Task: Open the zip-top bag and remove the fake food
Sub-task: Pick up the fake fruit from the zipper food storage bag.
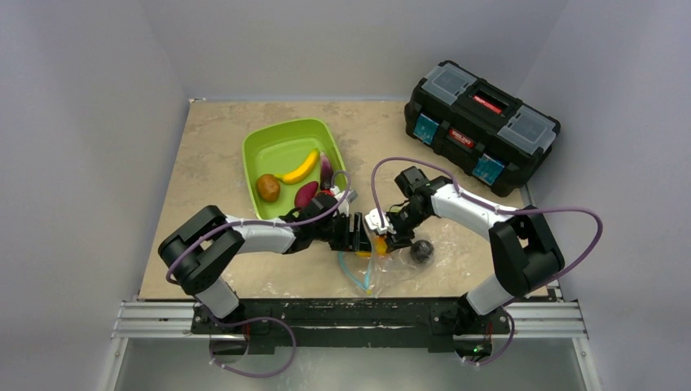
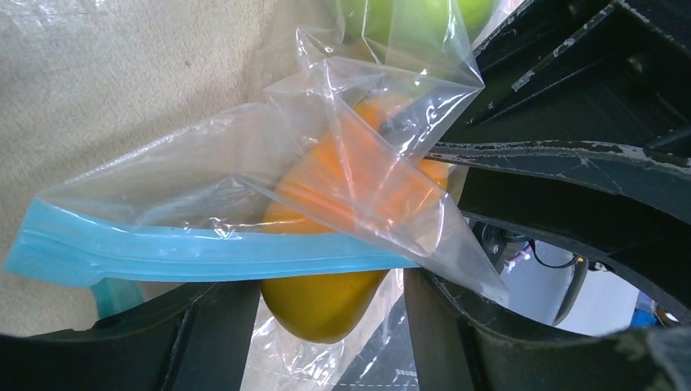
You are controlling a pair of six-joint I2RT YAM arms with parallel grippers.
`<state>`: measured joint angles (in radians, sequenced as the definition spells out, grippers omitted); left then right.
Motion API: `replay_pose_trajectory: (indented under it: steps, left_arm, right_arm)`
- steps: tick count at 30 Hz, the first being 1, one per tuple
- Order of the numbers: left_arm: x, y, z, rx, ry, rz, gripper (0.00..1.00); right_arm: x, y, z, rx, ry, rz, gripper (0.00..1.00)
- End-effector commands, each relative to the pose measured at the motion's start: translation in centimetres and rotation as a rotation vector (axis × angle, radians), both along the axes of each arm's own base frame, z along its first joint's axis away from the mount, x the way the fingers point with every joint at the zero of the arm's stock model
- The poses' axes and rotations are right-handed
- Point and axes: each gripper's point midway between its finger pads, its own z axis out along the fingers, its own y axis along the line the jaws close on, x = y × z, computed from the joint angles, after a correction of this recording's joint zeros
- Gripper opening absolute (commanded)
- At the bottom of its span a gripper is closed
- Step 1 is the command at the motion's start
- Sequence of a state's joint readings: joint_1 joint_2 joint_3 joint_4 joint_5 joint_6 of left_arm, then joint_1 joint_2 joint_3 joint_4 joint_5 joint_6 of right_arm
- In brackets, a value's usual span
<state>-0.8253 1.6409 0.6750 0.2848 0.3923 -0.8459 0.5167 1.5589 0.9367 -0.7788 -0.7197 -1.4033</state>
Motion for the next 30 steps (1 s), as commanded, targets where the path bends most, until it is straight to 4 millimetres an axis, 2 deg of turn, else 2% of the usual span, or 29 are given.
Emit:
replay_pose_trajectory:
  steps: [1, 6, 11, 12, 15, 17, 18, 26, 30]
  left_arm:
    - [0.8, -2.4, 2.8, -0.124, -0.057, -0.047, 0.61]
    - [0.5, -2.4, 2.7, -0.129, -0.047, -0.054, 0.58]
    - [0.4, -2.3, 2.5, -0.129, -0.039, -0.056, 0.51]
    - [0.4, -2.3, 2.6, -0.131, -0.04, -0.058, 0.46]
    - [0.2, -2.4, 2.9, -0.145, -0.043, -0.067, 0.14]
    - [0.2, -2.2, 3.3, -0.148, -0.054, -0.063, 0.02]
    - [0.2, -2.1, 3.5, -0.148, -0.062, -0.062, 0.0]
    - [-0.1, 0.2, 4.8, -0.064, -0.128, -0.048, 0.0]
    - [-0.6, 0.9, 4.9, -0.051, -0.134, -0.054, 0.0]
  right_arm:
    - [-1.3, 0.2, -0.4, -0.003, 0.065, 0.004, 0.32]
    - [-0.9, 0.4, -0.5, 0.001, 0.06, -0.013, 0.32]
    - [-0.9, 0.4, -0.7, -0.001, 0.062, -0.018, 0.33]
    - [-0.9, 0.3, -0.7, -0.001, 0.061, -0.019, 0.34]
    - [-0.9, 0.3, -0.7, -0.002, 0.056, -0.023, 0.38]
    - [-1.0, 0.2, -0.6, 0.003, 0.051, -0.024, 0.41]
    - [-1.0, 0.2, -0.6, 0.003, 0.046, -0.026, 0.43]
    - [-1.8, -0.7, -0.5, 0.029, 0.028, -0.037, 0.64]
    - [-1.7, -1.0, -0.5, 0.034, 0.023, -0.049, 0.67]
